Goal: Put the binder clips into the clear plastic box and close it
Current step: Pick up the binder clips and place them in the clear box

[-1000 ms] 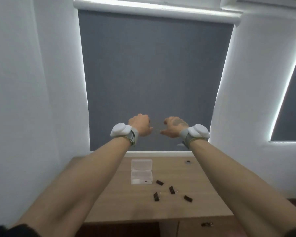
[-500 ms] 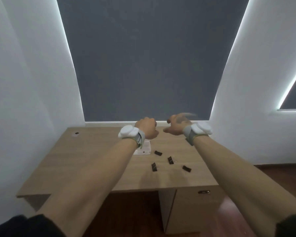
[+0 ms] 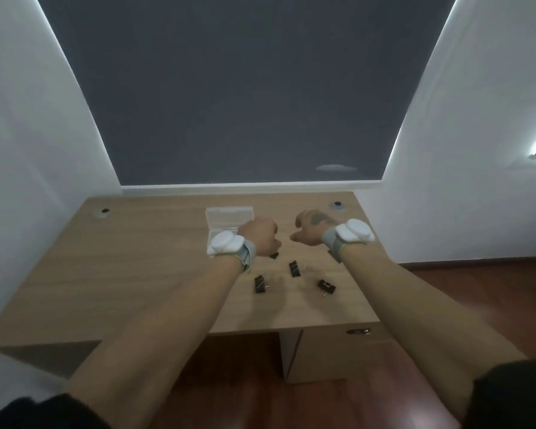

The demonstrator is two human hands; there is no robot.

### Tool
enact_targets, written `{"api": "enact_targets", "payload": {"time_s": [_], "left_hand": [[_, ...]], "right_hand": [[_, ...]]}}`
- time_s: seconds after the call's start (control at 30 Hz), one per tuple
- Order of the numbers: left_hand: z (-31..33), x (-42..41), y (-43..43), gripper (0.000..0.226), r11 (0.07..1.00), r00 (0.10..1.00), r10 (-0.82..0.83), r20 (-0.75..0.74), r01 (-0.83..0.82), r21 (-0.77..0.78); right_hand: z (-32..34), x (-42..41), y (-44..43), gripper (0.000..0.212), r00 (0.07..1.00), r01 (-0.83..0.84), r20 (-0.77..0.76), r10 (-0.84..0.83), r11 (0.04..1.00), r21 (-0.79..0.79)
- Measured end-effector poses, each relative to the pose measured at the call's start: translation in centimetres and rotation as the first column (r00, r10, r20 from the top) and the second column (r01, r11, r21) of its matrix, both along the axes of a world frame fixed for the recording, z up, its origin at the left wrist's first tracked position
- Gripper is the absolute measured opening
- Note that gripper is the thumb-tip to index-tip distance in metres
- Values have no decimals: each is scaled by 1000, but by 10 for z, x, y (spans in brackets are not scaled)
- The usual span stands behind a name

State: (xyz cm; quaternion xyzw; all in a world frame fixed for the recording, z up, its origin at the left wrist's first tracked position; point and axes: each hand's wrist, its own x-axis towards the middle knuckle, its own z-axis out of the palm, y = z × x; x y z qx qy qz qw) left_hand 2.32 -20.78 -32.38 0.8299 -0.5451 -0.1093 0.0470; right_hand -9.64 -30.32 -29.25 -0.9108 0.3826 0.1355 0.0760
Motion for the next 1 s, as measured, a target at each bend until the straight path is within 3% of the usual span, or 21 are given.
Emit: {"api": "enact_targets", "payload": {"time_s": [0.27, 0.6, 0.83, 1.0], "left_hand": [[-44, -4, -28, 29, 994, 997, 36, -69, -28, 101], [-96, 7, -31, 51, 978, 986, 77, -149, -45, 206], [-139, 27, -29, 33, 961, 979, 63, -191, -8, 276], [-160, 42, -24, 48, 954, 971, 59, -230, 13, 299]], "right_hand": [[-44, -15, -48, 54, 997, 33, -67, -26, 994, 107], [-105, -28, -67, 58, 979, 137, -176, -100, 968, 210], [-146, -30, -69, 51, 949, 246, -252, -187, 943, 226], [-175, -29, -67, 49, 903, 357, -333, -272, 905, 230]]}}
